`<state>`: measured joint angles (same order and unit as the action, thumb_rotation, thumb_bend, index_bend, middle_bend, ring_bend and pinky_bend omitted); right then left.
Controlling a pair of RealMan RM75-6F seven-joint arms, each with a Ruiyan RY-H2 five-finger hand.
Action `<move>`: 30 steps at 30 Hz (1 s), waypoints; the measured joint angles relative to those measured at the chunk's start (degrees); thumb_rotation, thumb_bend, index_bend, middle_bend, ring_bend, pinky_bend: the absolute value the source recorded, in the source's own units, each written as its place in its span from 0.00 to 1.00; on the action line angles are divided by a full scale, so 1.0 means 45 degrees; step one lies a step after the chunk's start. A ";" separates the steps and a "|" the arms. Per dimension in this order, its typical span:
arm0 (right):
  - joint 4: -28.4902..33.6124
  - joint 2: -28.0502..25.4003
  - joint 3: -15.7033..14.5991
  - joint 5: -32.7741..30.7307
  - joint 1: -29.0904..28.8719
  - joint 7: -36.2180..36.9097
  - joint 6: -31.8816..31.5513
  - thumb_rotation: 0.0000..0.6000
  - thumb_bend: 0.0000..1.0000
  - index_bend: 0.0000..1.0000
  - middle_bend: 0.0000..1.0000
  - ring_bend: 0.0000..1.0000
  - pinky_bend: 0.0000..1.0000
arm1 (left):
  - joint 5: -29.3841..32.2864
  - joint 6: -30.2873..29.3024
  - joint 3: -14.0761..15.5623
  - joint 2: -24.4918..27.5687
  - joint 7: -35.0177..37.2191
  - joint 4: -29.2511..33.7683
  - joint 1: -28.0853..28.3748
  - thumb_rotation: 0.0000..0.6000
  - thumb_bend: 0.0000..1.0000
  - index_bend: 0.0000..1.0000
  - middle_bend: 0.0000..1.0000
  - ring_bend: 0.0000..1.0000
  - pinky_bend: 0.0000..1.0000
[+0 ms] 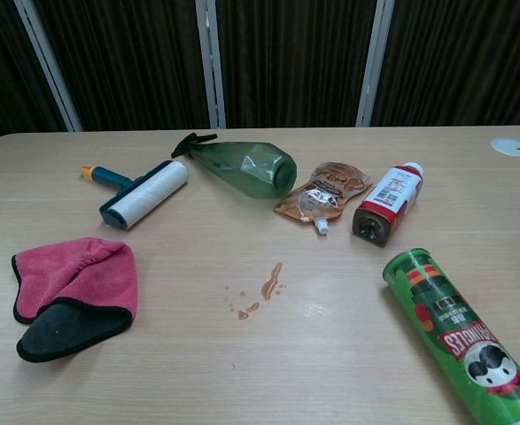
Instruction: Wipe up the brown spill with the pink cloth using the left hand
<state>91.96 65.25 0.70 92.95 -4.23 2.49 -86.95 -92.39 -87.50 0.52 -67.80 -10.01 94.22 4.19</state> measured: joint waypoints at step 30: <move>0.0146 -0.0071 -0.0008 -0.0026 0.0065 0.0029 -0.0069 1.00 0.04 0.00 0.00 0.00 0.11 | 0.0743 0.1987 -0.0123 0.0267 -0.0756 0.0495 0.0860 1.00 0.00 0.00 0.00 0.00 0.00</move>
<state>92.61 64.93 0.66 92.83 -3.94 2.62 -87.26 -89.05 -78.56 -0.04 -66.60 -13.41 96.45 8.06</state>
